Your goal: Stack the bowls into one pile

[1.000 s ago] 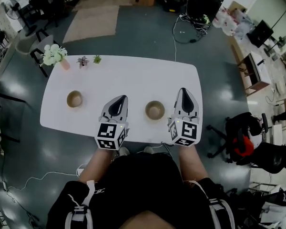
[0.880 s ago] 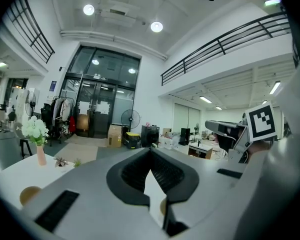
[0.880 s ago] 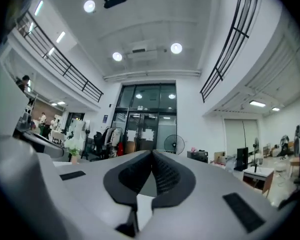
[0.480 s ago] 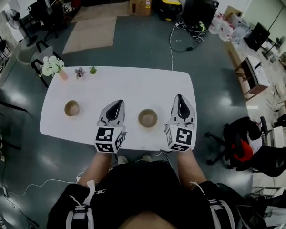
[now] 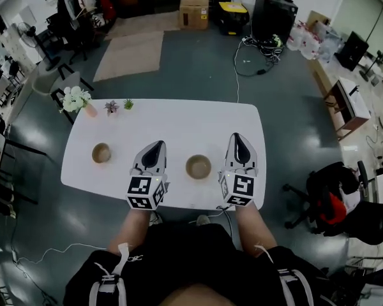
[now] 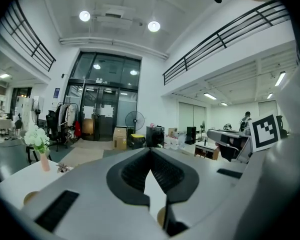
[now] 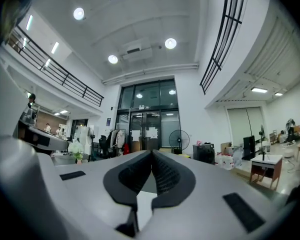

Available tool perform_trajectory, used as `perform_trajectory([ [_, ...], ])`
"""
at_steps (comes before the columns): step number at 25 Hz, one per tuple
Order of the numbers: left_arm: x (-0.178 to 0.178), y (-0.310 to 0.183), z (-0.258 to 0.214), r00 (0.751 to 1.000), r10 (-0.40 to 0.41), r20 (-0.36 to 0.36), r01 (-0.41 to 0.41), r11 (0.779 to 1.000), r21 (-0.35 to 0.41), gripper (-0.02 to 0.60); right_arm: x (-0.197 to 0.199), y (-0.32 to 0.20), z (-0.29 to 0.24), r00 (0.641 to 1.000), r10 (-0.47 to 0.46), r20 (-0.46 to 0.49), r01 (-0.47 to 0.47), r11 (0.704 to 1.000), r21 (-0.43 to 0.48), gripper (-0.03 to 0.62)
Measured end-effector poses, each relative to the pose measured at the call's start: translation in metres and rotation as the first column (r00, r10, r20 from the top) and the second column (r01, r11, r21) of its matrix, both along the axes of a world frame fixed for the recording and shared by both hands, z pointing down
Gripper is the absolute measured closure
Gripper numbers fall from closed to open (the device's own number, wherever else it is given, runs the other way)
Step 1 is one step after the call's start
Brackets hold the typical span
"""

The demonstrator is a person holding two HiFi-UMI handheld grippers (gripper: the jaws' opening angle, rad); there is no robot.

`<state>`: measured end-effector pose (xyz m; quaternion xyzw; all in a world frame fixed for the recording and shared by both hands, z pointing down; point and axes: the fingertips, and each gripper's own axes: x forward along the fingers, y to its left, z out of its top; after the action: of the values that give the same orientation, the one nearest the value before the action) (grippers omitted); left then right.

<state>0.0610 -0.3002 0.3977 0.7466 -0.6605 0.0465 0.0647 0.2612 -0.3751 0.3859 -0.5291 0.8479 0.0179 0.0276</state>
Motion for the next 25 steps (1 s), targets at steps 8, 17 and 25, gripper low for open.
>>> perform_trajectory([
  [8, -0.081, 0.022, 0.000, 0.998, 0.056, -0.012, -0.055, 0.998, 0.008, 0.568, -0.099, 0.024, 0.004, 1.000, -0.015, 0.018, 0.014, 1.000, 0.015, 0.583],
  [17, -0.371, 0.130, 0.002, 0.999, 0.052, -0.004, -0.052, 0.999, 0.013, 0.569, -0.391, 0.138, 0.016, 1.000, -0.011, 0.016, 0.011, 1.000, -0.027, 0.582],
  [25, -0.518, 0.205, -0.010, 1.000, -0.026, -0.014, 0.026, 1.000, 0.006, 0.568, -0.545, 0.214, 0.011, 0.993, -0.112, -0.029, 0.110, 0.992, -0.057, 0.582],
])
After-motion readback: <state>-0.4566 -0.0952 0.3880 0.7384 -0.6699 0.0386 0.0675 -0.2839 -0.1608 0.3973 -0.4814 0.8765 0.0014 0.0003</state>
